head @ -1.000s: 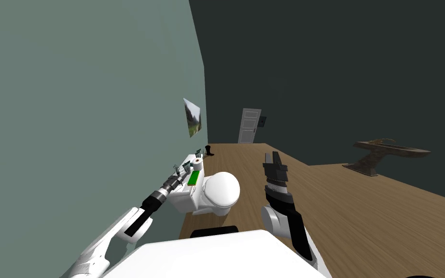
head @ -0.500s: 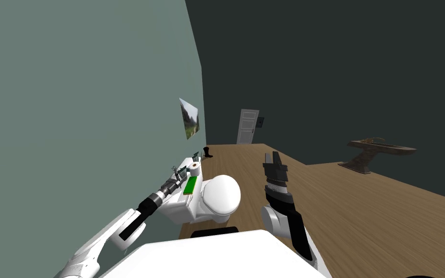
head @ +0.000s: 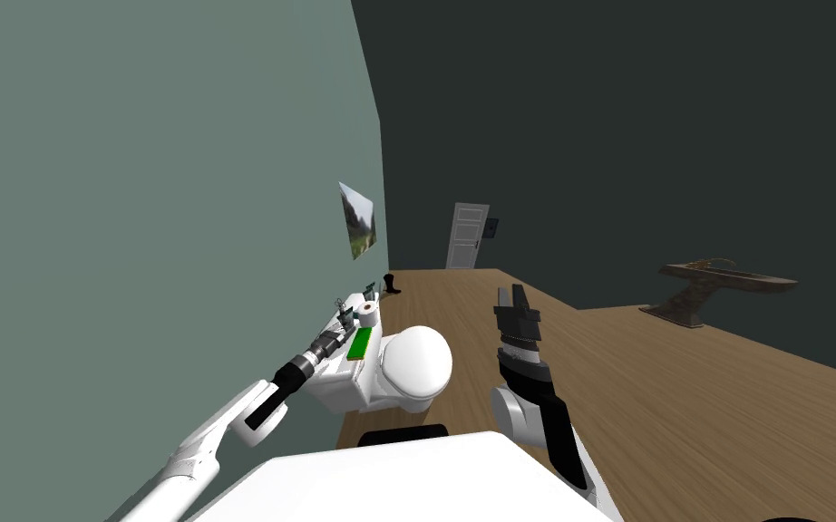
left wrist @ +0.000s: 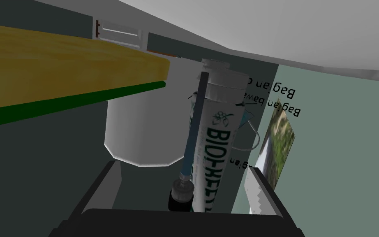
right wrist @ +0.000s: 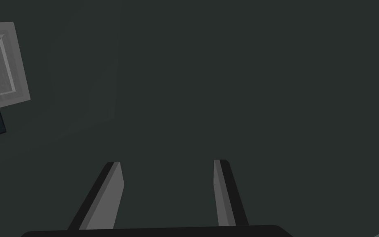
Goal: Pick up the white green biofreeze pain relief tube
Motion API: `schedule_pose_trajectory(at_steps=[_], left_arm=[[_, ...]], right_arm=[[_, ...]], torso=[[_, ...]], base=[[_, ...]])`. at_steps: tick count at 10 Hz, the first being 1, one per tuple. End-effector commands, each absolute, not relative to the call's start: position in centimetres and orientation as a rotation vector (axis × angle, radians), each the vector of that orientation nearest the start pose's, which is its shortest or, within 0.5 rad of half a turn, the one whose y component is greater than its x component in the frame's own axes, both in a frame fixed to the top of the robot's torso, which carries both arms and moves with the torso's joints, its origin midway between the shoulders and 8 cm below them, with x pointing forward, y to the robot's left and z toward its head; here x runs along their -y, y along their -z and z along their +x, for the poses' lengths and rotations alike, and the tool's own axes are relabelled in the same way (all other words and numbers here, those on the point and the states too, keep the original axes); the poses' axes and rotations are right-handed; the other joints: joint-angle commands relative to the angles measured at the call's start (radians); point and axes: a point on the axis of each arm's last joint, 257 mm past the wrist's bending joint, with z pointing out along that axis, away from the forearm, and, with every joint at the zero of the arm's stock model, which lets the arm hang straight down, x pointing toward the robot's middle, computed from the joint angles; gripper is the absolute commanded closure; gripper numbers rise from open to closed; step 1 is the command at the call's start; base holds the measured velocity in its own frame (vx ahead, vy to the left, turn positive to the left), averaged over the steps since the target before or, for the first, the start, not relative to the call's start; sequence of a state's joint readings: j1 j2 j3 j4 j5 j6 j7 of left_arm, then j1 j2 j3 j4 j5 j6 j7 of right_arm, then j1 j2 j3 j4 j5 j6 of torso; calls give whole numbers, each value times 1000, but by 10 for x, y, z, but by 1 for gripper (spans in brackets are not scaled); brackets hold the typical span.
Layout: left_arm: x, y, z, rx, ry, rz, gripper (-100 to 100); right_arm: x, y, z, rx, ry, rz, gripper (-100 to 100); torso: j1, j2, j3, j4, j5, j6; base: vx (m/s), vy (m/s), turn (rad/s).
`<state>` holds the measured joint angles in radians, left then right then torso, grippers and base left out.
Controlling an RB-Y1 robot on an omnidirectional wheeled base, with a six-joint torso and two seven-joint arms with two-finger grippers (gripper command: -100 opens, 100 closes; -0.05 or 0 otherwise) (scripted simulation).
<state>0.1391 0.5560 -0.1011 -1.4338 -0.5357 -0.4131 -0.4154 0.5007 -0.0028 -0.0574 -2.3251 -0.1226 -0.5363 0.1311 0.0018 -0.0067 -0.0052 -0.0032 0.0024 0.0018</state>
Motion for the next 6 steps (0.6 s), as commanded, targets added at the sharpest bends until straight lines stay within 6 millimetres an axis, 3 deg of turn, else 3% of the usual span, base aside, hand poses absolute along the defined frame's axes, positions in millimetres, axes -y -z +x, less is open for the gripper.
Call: schedule_pose_trajectory(at_steps=[1, 2, 5, 6], left_arm=[[-305, 284, 484, -1672, 349, 172, -100], [-294, 287, 489, -1667, 376, 180, -100], [-302, 289, 503, -1676, 358, 173, -100], [-289, 285, 513, -1657, 386, 189, -100]], right_arm=[[309, -52, 321, -513, -1215, 612, 0], [309, -52, 321, -513, -1215, 612, 0], [309, -52, 321, -513, -1215, 612, 0], [309, -52, 321, -513, -1215, 612, 0]], torso=[[0, 0, 0, 0, 0, 0], [0, 0, 0, 0, 0, 0], [0, -1, -1, 0, 0, 0], [0, -2, -1, 0, 0, 0]], base=[[-64, -2, 29], [-71, -12, 54], [-32, -4, 6], [-49, -2, 57]])
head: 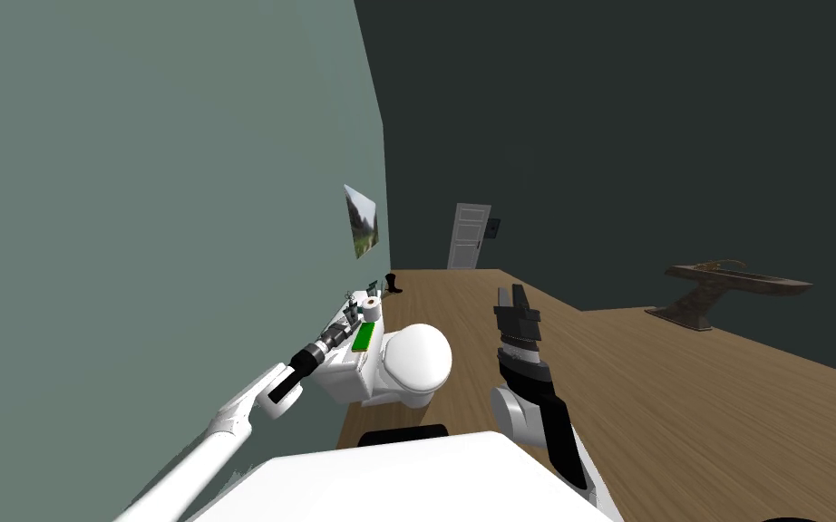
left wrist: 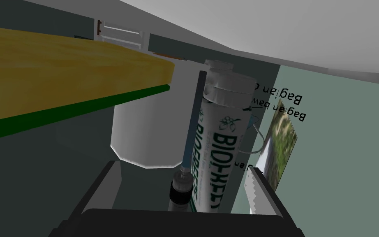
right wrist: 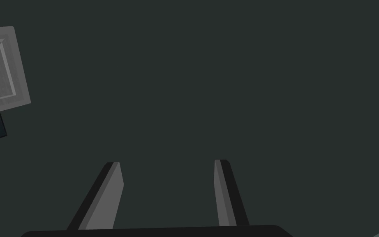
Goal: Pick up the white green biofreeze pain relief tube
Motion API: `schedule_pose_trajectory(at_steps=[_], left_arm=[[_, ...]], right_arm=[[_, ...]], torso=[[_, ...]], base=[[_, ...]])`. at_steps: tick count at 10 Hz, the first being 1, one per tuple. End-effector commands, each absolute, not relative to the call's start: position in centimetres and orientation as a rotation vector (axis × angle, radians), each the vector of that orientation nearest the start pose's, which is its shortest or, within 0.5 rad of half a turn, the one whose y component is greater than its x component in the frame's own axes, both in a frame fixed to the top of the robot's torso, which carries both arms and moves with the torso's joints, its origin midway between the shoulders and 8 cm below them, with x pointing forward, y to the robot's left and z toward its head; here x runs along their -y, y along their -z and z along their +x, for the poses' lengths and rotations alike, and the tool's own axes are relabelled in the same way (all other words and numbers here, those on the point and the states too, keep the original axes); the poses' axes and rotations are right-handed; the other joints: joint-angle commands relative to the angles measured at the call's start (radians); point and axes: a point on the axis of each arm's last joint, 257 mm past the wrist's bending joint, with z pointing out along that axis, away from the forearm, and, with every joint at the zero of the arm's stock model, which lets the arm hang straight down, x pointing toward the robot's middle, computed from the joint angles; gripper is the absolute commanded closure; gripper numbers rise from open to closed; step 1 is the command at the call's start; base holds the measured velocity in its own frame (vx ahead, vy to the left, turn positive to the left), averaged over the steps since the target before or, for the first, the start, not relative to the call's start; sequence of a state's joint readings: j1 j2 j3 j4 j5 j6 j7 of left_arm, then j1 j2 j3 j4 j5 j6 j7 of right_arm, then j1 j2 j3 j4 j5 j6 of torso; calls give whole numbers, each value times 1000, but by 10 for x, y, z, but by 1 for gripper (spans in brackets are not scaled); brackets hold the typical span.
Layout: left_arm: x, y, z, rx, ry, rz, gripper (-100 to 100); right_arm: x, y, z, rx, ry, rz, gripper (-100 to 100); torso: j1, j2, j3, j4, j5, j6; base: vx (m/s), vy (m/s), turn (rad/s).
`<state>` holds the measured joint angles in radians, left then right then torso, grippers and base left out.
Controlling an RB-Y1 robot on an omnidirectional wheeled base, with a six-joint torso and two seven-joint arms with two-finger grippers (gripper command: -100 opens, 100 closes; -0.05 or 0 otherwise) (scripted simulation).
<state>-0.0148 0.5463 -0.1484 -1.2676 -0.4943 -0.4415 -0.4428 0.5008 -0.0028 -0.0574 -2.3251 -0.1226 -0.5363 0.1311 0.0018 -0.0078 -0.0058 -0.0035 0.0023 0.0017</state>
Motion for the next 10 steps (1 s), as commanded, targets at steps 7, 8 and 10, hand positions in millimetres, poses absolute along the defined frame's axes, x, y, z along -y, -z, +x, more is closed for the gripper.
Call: schedule_pose_trajectory(at_steps=[7, 8, 10], left_arm=[[-281, 280, 558, -1650, 391, 205, -100], [-287, 286, 559, -1666, 381, 196, -100], [-275, 281, 569, -1651, 399, 213, -100]], right_arm=[[309, -52, 321, -513, -1215, 612, 0], [309, -52, 321, -513, -1215, 612, 0], [309, -52, 321, -513, -1215, 612, 0]], torso=[[0, 1, 0, 0, 0, 0], [0, 1, 1, 0, 0, 0], [0, -2, -1, 0, 0, 0]], base=[[-51, -3, 26], [-27, -7, -2], [-28, -1, 33]])
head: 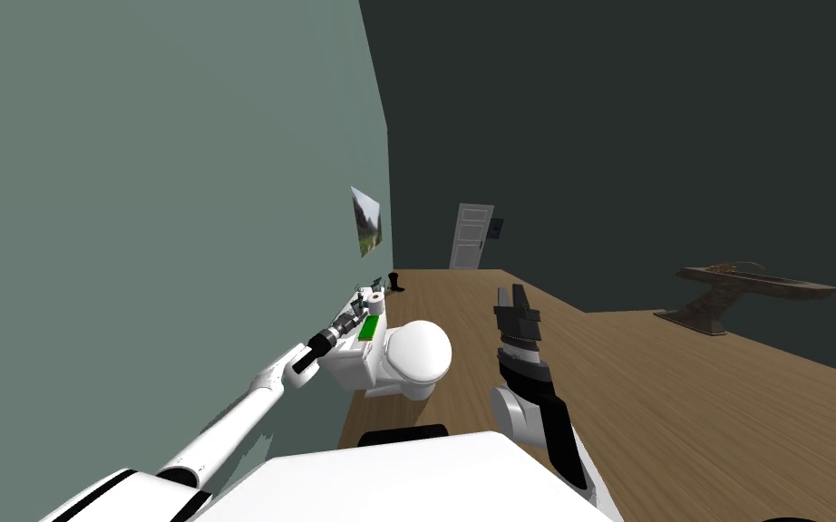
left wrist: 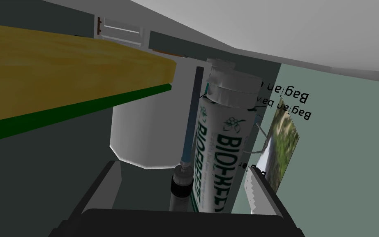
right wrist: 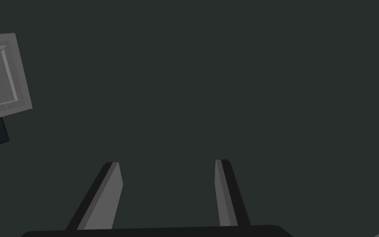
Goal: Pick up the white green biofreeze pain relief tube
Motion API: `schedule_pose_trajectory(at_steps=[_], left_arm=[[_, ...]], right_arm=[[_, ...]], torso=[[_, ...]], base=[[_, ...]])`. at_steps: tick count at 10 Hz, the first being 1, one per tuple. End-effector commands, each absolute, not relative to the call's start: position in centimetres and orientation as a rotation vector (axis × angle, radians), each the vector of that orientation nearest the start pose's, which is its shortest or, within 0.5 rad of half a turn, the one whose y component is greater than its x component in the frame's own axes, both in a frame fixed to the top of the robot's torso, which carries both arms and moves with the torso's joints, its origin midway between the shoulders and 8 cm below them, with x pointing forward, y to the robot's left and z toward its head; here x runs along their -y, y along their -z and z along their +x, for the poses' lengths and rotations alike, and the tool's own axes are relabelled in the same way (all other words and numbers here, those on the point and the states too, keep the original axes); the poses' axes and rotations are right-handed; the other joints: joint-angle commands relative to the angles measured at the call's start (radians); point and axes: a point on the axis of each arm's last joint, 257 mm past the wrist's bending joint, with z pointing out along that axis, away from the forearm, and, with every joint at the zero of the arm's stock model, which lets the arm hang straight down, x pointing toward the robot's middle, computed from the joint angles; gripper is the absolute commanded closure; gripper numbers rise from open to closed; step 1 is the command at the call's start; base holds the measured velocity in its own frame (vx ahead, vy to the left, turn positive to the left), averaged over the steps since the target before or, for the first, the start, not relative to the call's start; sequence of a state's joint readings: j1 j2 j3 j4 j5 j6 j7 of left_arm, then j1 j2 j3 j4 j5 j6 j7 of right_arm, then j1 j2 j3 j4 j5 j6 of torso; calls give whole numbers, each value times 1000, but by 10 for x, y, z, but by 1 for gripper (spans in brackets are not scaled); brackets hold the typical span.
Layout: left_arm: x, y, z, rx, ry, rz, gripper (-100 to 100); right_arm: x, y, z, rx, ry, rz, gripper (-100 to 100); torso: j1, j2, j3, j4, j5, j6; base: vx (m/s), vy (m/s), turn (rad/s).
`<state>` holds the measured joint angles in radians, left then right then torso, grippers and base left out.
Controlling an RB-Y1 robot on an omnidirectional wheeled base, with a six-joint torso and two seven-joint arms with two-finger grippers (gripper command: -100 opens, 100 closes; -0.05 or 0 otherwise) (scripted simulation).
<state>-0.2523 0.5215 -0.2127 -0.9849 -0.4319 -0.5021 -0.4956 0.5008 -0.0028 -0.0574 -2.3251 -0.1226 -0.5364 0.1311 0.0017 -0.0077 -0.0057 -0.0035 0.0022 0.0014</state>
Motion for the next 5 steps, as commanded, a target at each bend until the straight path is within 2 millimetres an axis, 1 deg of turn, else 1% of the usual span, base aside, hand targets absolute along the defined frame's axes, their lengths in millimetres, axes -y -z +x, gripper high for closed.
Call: schedule_pose_trajectory(at_steps=[1, 2, 3, 4, 5], left_arm=[[-279, 279, 577, -1655, 388, 210, -100], [-283, 284, 577, -1666, 381, 203, -100], [-272, 278, 586, -1652, 397, 221, -100], [-276, 275, 595, -1654, 384, 218, -100], [-278, 278, 594, -1662, 380, 214, -100]], right_arm=[[309, -52, 321, -513, -1215, 612, 0], [309, -52, 321, -513, -1215, 612, 0], [309, -52, 321, -513, -1215, 612, 0], [309, -52, 321, -513, -1215, 612, 0], [309, -52, 321, -513, -1215, 612, 0]], torso=[[0, 0, 0, 0, 0, 0], [0, 1, 0, 0, 0, 0], [0, 0, 0, 0, 0, 0], [0, 0, 0, 0, 0, 0], [0, 1, 1, 0, 0, 0]], base=[[-59, -1, 24], [-28, 0, -17], [-53, -7, 52], [-57, -4, 35], [-30, -1, -6]])
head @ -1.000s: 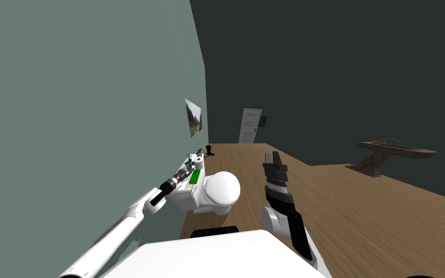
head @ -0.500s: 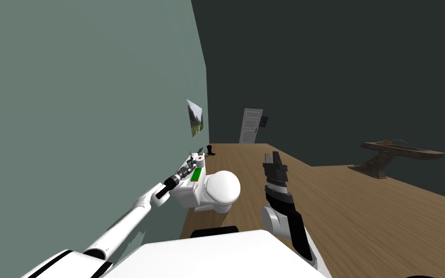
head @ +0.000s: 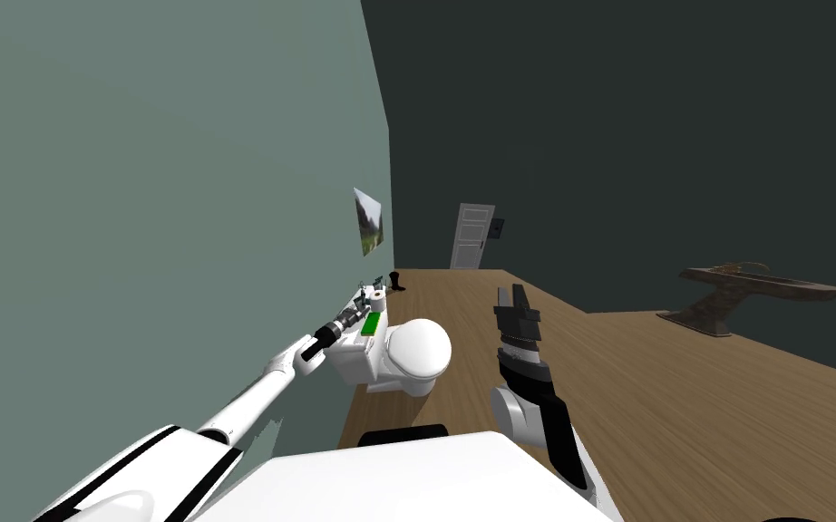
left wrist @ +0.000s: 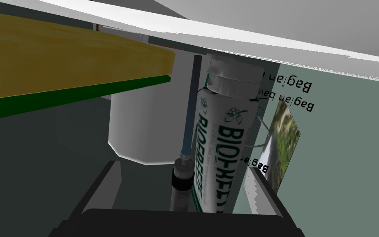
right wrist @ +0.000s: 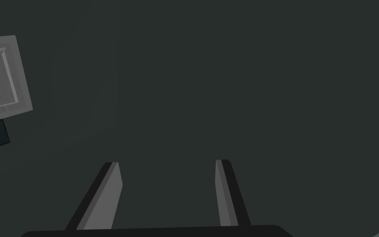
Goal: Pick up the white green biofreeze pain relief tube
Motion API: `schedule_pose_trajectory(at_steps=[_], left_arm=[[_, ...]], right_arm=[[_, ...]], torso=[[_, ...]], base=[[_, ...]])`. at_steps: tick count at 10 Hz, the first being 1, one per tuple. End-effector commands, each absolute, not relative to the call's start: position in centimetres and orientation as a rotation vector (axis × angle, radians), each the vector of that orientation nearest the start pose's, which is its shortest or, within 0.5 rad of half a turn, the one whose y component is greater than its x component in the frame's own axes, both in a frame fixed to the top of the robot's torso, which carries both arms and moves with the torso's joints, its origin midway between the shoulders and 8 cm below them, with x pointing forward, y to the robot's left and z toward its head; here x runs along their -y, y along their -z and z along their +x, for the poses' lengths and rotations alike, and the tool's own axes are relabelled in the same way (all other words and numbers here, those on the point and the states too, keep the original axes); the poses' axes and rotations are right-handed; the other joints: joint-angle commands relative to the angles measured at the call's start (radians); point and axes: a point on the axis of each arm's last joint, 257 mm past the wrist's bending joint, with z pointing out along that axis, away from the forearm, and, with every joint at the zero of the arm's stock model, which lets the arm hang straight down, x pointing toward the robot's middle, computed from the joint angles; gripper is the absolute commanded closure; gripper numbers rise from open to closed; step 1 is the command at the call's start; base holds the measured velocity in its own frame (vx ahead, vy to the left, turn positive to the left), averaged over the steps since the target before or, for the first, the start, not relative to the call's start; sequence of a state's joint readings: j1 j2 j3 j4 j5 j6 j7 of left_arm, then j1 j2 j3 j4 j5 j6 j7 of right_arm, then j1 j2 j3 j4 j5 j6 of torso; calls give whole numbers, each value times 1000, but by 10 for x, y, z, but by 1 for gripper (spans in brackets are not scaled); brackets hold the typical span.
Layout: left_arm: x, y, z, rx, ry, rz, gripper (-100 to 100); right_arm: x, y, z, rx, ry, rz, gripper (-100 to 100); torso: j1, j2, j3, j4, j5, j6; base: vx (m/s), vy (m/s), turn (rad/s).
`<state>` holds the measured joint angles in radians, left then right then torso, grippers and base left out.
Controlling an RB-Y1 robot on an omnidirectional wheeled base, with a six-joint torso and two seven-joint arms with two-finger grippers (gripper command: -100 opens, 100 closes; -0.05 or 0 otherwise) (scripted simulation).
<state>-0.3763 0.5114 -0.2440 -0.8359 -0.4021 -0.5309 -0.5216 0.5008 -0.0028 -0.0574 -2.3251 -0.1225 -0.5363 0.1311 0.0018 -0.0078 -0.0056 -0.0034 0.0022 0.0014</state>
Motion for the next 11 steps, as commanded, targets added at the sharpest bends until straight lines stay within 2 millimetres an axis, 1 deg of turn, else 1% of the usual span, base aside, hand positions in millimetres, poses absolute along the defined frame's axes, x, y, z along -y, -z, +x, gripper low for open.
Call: schedule_pose_trajectory(at_steps=[1, 2, 3, 4, 5, 6, 7, 8, 10, 11], left_arm=[[-267, 272, 602, -1649, 394, 232, -100], [-269, 267, 609, -1646, 386, 232, -100], [-274, 270, 611, -1657, 376, 225, -100], [-263, 261, 619, -1641, 388, 246, -100], [-267, 256, 628, -1641, 375, 243, -100], [-271, 260, 627, -1652, 369, 236, -100], [-268, 259, 626, -1647, 373, 239, -100], [-269, 259, 626, -1648, 372, 239, 100], [-272, 259, 627, -1650, 365, 235, 100], [-271, 259, 627, -1649, 368, 237, 100]], right_arm=[[309, -52, 321, -513, -1215, 612, 0], [309, -52, 321, -513, -1215, 612, 0], [309, -52, 321, -513, -1215, 612, 0], [309, -52, 321, -513, -1215, 612, 0], [309, -52, 321, -513, -1215, 612, 0], [309, -52, 321, -513, -1215, 612, 0], [309, -52, 321, -513, -1215, 612, 0], [309, -52, 321, -513, -1215, 612, 0], [309, -52, 321, -513, -1215, 612, 0], [309, -52, 321, -513, -1215, 612, 0]], torso=[[0, 0, 0, 0, 0, 0], [0, 1, 1, 0, 0, 0], [0, 1, 1, 0, 0, 0], [0, 0, 0, 0, 0, 0], [0, 1, 0, 0, 0, 0], [0, 1, 1, 0, 0, 0], [0, 0, 0, 0, 0, 0], [0, -1, -1, 0, 0, 0], [-3, 0, 0, -1, 0, 3], [-3, -1, 0, 0, 0, 1]], base=[[-61, -5, 45], [-65, -5, 36], [-27, 1, -3], [-52, 3, 50], [-59, -4, 30], [-28, -2, -3], [-8, 0, -2], [-1, 2, 11], [1, 4, 3], [0, 0, 0]])
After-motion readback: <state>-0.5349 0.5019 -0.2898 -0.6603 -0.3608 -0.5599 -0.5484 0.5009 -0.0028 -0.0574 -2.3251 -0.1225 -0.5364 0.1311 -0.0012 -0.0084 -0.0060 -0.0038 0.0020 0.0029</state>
